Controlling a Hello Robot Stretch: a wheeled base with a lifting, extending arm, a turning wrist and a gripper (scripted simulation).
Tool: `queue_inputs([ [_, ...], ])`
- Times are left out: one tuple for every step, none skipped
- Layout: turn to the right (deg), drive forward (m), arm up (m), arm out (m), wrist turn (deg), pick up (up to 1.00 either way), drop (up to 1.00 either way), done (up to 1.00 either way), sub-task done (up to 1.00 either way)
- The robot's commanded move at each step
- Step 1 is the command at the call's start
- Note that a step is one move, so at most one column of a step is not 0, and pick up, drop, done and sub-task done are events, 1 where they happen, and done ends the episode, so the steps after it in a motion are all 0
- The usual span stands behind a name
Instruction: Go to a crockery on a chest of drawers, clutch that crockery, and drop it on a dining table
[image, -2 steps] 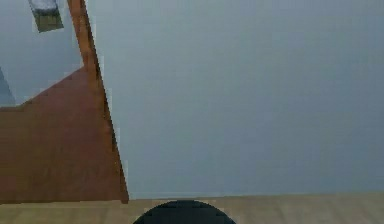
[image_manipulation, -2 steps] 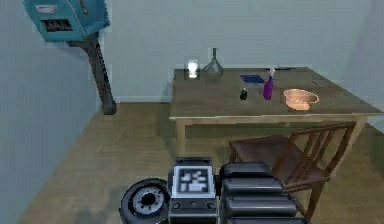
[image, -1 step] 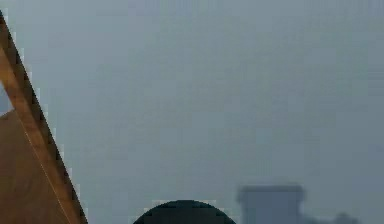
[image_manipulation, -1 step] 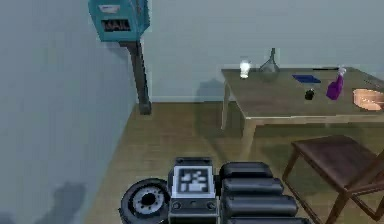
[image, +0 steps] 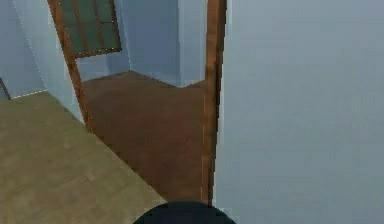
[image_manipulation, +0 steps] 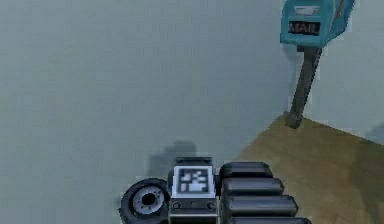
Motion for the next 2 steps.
queue_inputs([
  [-18.0,0.0,0.0,0.0,0.0,0.0,0.0,0.0,0.0],
  [0.0,0.3,0.0,0.0,0.0,0.0,0.0,0.0,0.0],
])
